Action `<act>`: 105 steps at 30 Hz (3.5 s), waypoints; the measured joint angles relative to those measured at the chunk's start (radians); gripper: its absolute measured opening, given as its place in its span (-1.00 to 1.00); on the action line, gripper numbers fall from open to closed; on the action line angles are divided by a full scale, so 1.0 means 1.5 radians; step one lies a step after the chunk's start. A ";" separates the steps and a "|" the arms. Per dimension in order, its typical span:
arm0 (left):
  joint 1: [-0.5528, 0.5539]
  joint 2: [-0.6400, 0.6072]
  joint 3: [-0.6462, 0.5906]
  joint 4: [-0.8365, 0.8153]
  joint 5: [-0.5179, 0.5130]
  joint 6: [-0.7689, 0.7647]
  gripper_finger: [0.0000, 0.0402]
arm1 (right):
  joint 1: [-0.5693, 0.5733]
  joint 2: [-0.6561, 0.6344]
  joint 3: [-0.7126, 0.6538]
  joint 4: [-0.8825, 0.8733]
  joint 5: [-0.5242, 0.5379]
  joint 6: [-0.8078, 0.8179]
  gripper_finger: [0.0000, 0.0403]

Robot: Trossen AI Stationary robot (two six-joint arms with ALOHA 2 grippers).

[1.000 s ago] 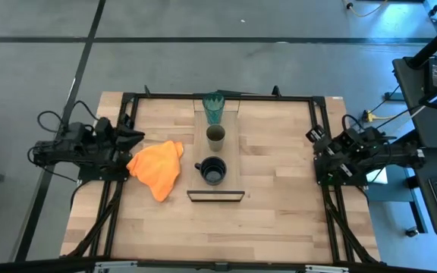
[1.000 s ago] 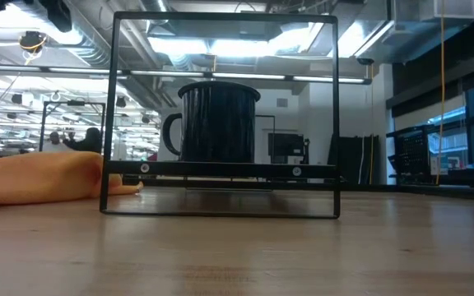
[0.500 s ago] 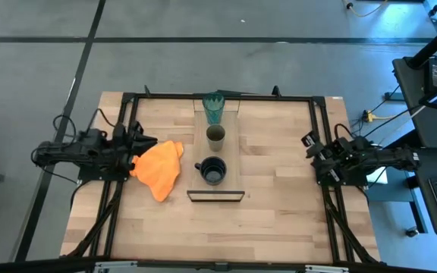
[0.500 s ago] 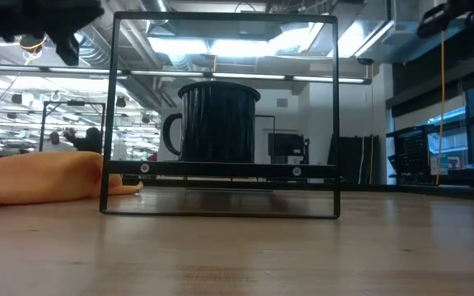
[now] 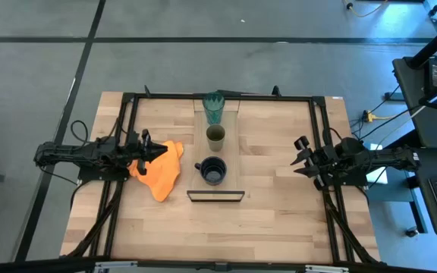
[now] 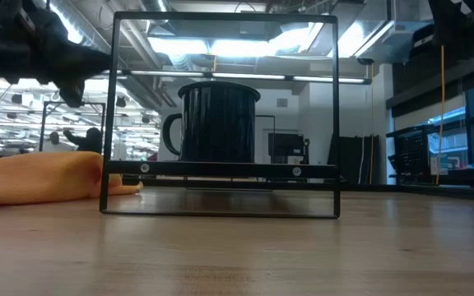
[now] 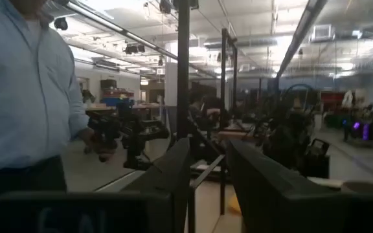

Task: Stack small to large cups/mugs on shelf
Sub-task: Return to Home Position

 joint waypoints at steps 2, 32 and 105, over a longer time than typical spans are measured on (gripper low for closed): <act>0.000 0.000 -0.002 -0.021 -0.002 -0.008 -0.77 | 0.000 0.000 0.000 -0.009 0.000 0.012 -0.46; 0.019 0.011 -0.002 -0.026 0.015 0.144 -0.77 | 0.000 0.000 0.000 -0.104 0.001 -0.058 -0.46; 0.019 0.011 -0.001 -0.026 0.015 0.144 -0.77 | 0.000 0.000 0.001 -0.105 0.000 -0.058 -0.46</act>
